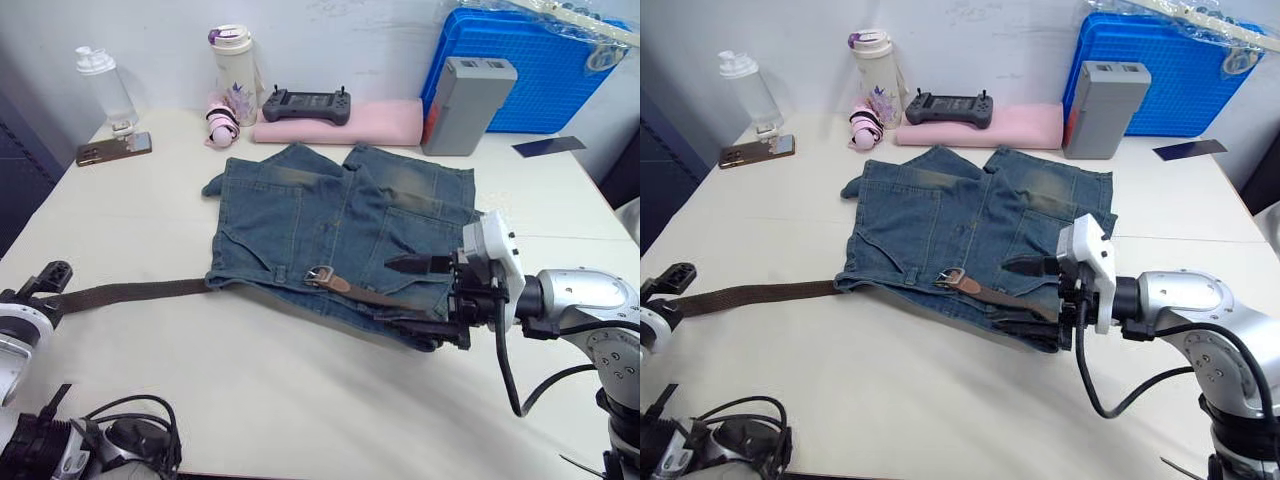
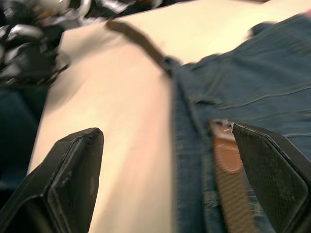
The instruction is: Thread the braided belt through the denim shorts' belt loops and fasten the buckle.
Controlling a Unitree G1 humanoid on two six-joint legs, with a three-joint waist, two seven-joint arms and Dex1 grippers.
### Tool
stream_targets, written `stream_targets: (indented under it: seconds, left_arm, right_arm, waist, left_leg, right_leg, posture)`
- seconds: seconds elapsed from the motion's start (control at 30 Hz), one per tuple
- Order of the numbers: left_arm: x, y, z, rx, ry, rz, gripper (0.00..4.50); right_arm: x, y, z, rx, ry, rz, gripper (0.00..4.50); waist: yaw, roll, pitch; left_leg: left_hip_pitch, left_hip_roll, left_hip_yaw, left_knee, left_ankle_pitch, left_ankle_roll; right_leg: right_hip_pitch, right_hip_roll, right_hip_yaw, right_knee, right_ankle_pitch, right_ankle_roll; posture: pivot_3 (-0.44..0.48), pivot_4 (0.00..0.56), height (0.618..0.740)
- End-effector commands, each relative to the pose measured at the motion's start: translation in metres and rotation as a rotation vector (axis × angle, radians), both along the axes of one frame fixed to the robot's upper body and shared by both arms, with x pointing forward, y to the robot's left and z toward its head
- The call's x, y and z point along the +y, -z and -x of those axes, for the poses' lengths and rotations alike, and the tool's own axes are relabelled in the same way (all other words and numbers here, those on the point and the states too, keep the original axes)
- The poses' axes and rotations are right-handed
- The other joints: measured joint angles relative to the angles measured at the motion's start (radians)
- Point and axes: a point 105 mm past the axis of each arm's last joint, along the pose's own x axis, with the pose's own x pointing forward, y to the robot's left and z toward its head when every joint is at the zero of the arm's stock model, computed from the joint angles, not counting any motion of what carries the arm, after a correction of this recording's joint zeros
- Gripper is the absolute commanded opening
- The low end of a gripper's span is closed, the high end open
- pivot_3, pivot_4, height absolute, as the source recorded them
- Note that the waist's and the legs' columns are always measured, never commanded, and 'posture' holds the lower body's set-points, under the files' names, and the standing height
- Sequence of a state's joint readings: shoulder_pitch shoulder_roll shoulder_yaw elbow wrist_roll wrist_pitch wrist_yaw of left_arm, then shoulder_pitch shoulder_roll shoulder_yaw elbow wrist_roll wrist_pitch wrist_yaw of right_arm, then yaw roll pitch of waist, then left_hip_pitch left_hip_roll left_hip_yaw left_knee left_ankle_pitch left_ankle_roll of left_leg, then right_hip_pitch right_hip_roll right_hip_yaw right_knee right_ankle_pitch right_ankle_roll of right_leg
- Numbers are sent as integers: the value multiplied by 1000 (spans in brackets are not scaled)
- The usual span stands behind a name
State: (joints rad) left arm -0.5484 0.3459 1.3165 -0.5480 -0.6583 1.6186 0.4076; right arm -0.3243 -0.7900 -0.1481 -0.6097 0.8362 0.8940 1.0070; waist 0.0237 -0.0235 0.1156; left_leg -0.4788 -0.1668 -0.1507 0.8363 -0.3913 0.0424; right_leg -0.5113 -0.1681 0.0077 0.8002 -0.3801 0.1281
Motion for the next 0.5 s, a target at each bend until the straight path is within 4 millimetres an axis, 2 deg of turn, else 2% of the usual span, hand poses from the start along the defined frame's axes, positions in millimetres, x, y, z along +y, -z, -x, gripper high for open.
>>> stream_targets:
  seconds: [0.03,0.23,0.37,0.5]
  left_arm:
    - [13,-7,3,35,-79,-11,4212]
    - [19,12,-18,134,-35,99,4212]
    - [17,41,-39,233,-16,183,4212]
    - [20,61,-43,290,-65,218,4212]
  right_arm:
    - [0,0,8,11,-71,-6,4446]
    - [5,-1,11,-3,-93,-22,4446]
    - [10,-2,15,-18,-96,-40,4446]
    - [15,-2,19,-3,-101,-78,4446]
  waist:
    - [3,0,0]
    - [7,-1,1]
    - [8,-1,1]
    - [6,1,2]
  left_leg:
    - [0,1,0,0,0,-1]
    - [0,3,1,0,-1,-3]
    - [0,4,1,0,-1,-4]
    - [2,4,2,0,-2,-4]
  right_leg:
    - [0,1,0,0,0,0]
    - [-1,3,0,1,0,0]
    - [-2,3,-1,1,0,0]
    - [-2,3,-1,2,0,0]
  posture:
    - [0,150,647]
    - [0,150,647]
    - [0,150,647]
    - [0,150,647]
